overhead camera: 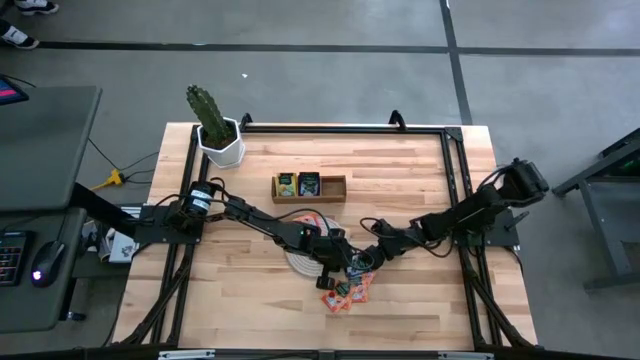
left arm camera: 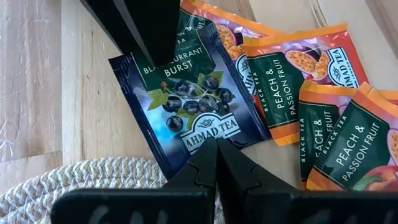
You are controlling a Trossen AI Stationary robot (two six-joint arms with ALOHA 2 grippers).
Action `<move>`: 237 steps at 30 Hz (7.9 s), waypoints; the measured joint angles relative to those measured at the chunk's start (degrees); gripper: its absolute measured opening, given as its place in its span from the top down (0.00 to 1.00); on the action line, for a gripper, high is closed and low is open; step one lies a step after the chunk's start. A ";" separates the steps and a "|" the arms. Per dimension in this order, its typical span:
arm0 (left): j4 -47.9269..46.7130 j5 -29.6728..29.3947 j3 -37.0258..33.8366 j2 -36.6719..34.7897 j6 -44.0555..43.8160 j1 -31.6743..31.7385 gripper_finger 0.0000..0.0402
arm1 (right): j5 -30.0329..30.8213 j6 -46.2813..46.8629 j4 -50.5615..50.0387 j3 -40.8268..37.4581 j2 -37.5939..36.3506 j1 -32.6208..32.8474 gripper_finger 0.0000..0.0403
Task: Pick & Place Tea
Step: Put the purple tea bag into the middle section of the wooden organizer
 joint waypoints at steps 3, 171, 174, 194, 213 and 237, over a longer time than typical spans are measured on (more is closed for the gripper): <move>0.00 0.00 0.00 0.00 0.00 0.00 1.00 | -1.54 -0.89 1.80 0.02 0.91 -0.85 0.58; 26.47 14.93 -36.77 -44.10 -4.90 30.44 1.00 | 5.82 -71.60 -100.56 105.76 24.69 -28.85 1.00; 31.76 14.74 -41.49 -43.93 -7.20 30.36 1.00 | 8.77 -70.49 -101.54 105.93 22.79 -29.86 1.00; 59.51 3.24 -56.59 -38.71 -17.05 30.40 1.00 | 11.40 -62.17 -109.38 104.98 15.83 -25.96 1.00; 82.17 -1.52 -56.52 -21.35 -25.88 30.40 1.00 | 7.16 -53.01 -79.81 63.26 -7.83 -24.32 1.00; 69.49 3.34 -49.55 -21.33 -20.89 30.38 0.70 | 8.34 -48.38 -73.51 50.22 -16.49 -22.06 1.00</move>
